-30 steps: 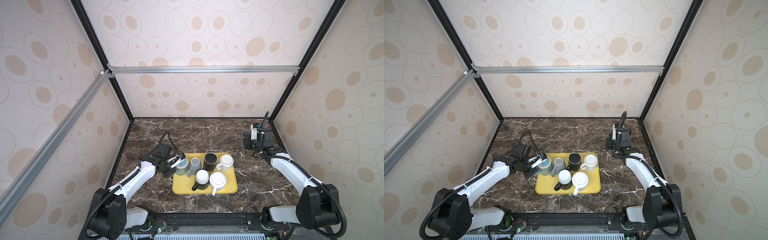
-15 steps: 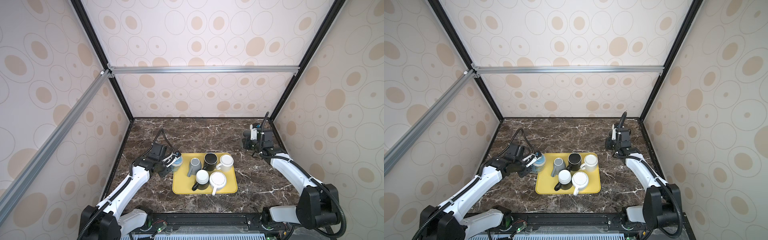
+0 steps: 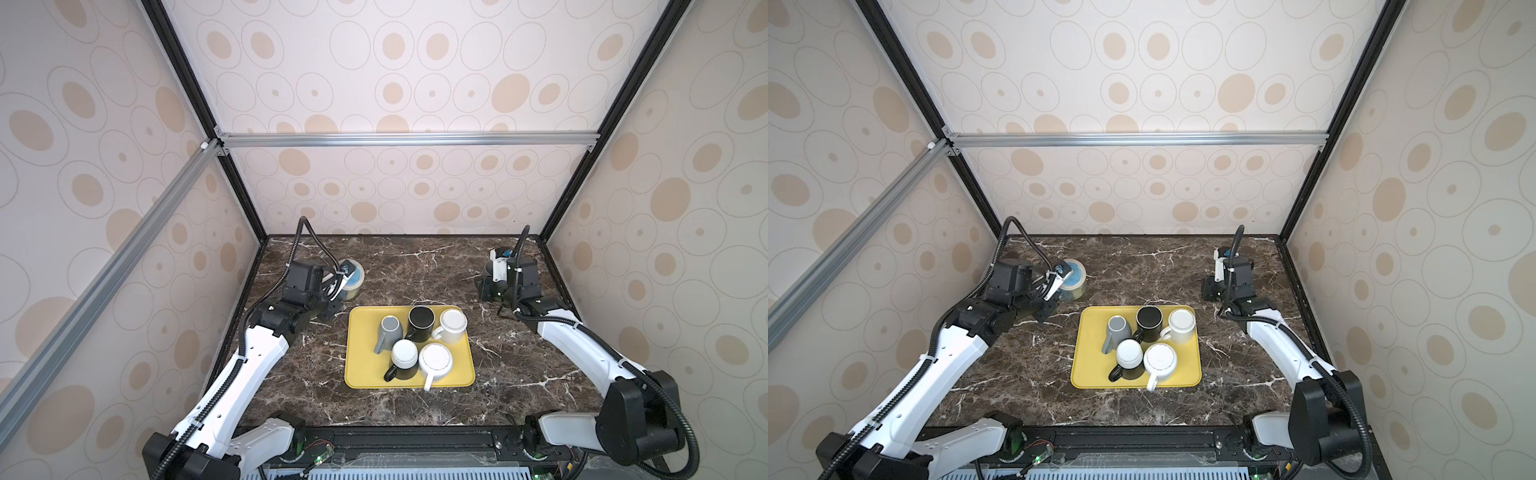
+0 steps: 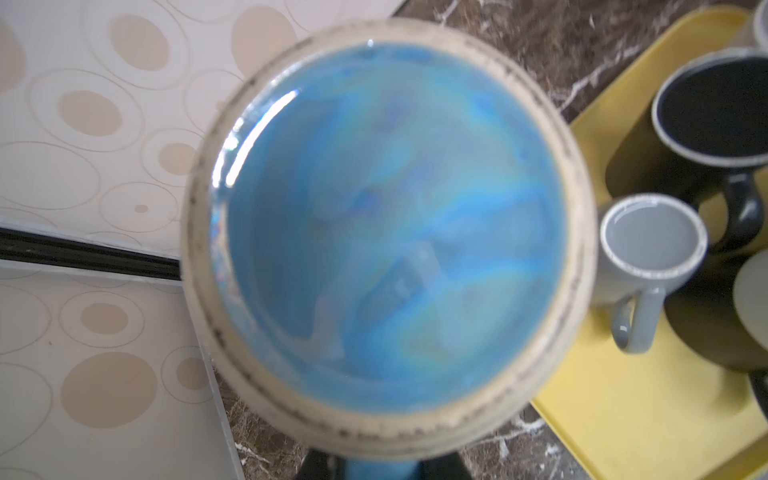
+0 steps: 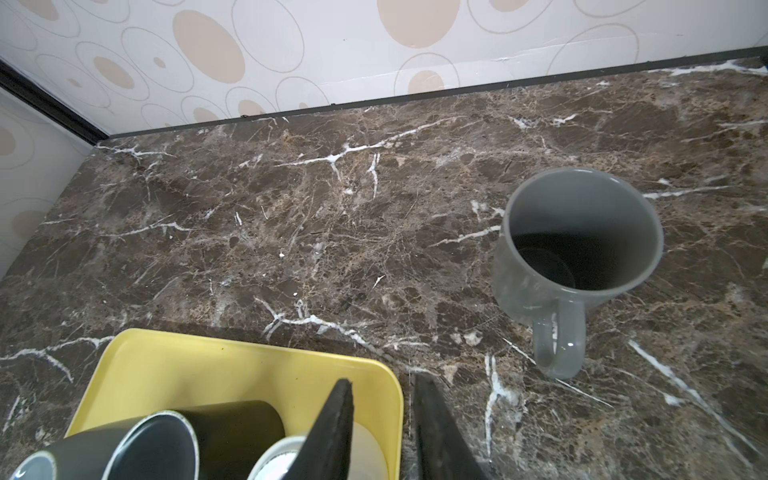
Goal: Turn the mug right side up
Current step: 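Lift the blue mug off the tray with the left gripper while the right gripper approaches, then grasp the blue mug's handle with the right gripper from the left gripper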
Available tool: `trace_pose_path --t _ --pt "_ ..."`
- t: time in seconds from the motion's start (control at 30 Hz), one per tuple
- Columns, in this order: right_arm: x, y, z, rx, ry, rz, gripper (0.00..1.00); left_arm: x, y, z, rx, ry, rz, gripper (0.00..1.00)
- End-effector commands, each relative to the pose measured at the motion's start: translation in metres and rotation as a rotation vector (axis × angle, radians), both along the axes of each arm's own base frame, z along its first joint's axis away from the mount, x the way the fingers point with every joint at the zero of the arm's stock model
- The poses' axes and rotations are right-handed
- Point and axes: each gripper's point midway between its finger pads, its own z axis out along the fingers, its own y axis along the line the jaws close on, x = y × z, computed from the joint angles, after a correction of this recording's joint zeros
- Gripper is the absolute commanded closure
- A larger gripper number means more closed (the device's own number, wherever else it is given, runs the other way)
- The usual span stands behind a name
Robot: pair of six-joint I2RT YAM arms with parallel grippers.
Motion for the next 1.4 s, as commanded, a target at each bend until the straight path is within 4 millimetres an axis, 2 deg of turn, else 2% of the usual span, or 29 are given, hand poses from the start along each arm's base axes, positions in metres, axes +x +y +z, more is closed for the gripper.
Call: trace_pose_path --t 0.0,0.1,0.17,0.27,0.4,0.53,0.63,0.7,0.83,1.0,1.2,1.37 --pt "-0.003 0.012 0.018 0.02 -0.036 0.031 0.72 0.017 -0.018 0.087 -0.239 -0.234 0.01 1.0" --pt "-0.007 0.023 0.024 0.007 -0.031 0.066 0.72 0.019 -0.026 0.112 -0.37 -0.284 0.008 1.0" --pt "-0.014 0.039 0.029 -0.003 -0.032 0.112 0.72 0.017 -0.034 0.127 -0.458 -0.306 -0.011 1.0" --pt "-0.023 0.047 0.04 0.021 -0.048 0.132 0.71 0.013 -0.04 0.142 -0.583 -0.339 -0.027 1.0" --pt "-0.037 0.056 0.065 0.121 -0.087 0.165 0.71 0.001 -0.046 0.162 -0.788 -0.425 -0.064 1.0" --pt "-0.05 0.067 0.093 0.236 -0.132 0.204 0.71 -0.019 -0.031 0.182 -0.981 -0.586 -0.057 1.0" --pt "-0.059 0.077 0.112 0.304 -0.167 0.248 0.72 -0.017 -0.024 0.183 -1.051 -0.563 0.006 1.0" --pt "-0.066 0.088 0.121 0.366 -0.164 0.313 0.72 -0.015 -0.021 0.176 -1.141 -0.527 0.045 1.0" --pt "-0.084 0.118 0.133 0.507 -0.095 0.469 0.72 -0.028 -0.033 0.162 -1.4 -0.467 -0.067 1.0" --pt "-0.106 0.136 0.152 0.638 -0.118 0.596 0.69 -0.036 -0.051 0.148 -1.568 -0.343 -0.19 1.0" --pt "-0.123 0.151 0.167 0.741 -0.1 0.708 0.58 -0.05 -0.061 0.148 -1.728 -0.247 -0.325 1.0" --pt "-0.131 0.169 0.172 0.767 -0.084 0.74 0.45 -0.061 -0.065 0.16 -1.779 -0.222 -0.426 1.0"
